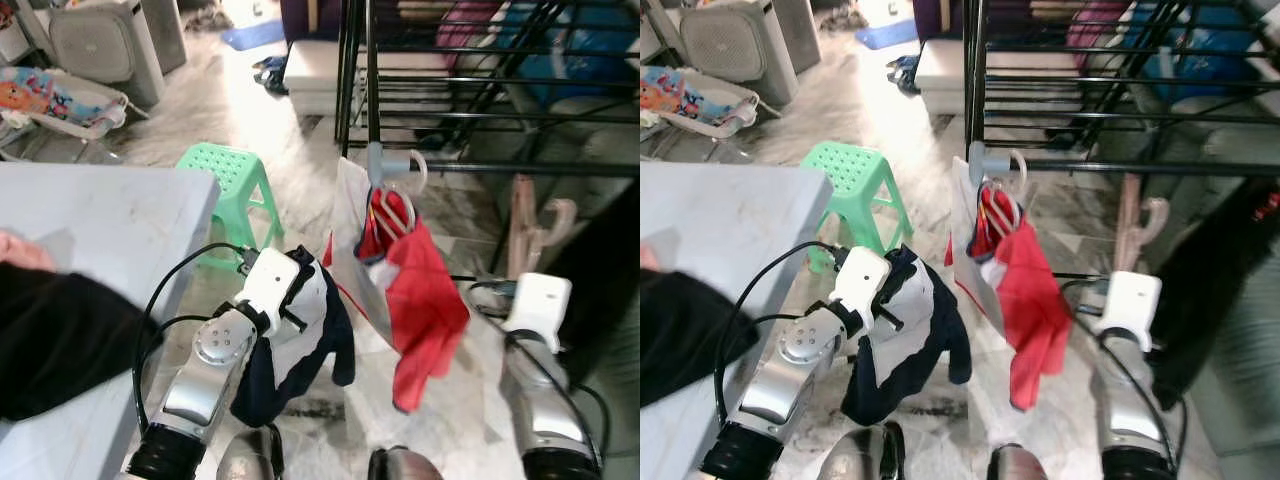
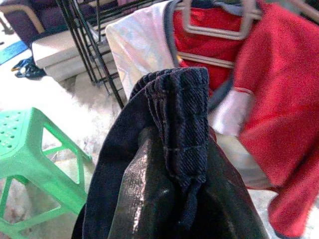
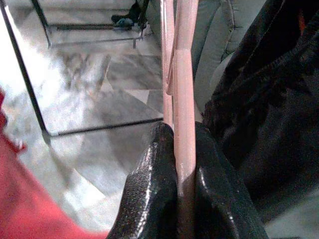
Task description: Hang hanger
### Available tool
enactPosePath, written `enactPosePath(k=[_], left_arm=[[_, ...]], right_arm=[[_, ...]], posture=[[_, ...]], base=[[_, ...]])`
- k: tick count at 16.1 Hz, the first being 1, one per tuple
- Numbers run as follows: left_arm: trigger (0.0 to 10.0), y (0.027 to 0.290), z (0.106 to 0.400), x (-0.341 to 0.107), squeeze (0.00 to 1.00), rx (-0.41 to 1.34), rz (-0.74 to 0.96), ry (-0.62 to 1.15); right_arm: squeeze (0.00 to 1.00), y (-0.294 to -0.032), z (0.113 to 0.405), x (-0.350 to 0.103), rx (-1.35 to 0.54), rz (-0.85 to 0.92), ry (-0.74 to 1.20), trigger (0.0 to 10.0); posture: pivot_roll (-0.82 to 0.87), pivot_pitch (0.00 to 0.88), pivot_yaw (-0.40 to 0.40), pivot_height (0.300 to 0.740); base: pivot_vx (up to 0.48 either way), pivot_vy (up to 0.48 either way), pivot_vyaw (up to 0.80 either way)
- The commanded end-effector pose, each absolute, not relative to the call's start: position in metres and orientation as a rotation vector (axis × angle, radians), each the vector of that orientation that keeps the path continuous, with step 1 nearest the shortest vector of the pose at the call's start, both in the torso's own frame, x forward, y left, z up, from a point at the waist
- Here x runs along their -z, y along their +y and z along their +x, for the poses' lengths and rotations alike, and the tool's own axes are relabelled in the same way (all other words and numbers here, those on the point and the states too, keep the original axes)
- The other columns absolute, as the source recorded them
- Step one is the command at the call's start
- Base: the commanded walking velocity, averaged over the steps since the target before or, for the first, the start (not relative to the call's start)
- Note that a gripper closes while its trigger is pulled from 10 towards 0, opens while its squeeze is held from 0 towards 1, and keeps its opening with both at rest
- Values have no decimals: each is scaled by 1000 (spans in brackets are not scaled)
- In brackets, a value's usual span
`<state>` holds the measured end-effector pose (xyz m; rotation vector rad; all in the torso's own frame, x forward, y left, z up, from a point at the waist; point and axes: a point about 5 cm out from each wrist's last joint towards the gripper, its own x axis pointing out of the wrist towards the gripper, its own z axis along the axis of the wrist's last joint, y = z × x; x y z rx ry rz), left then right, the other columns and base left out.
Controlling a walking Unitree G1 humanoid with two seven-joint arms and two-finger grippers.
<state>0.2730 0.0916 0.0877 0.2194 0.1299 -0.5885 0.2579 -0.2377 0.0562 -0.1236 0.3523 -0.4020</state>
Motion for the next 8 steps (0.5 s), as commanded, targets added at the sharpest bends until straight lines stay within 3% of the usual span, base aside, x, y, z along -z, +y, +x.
enactPosePath(k=[1, 4, 8], left_arm=[[10000, 90, 273, -96, 0, 598, 231, 85], [10000, 90, 272, -96, 0, 606, 234, 85], [10000, 87, 272, -97, 0, 613, 235, 79]], right_arm=[[0, -239, 259, -62, 422, -158, 335, 10000], [0, -233, 260, -61, 460, -21, 344, 10000], [0, -232, 262, -64, 423, -50, 342, 10000]], posture=[[-16, 18, 34, 740], [-15, 17, 32, 740], [-18, 16, 30, 740]], base=[[-341, 0, 0], [-339, 0, 0], [-335, 0, 0]])
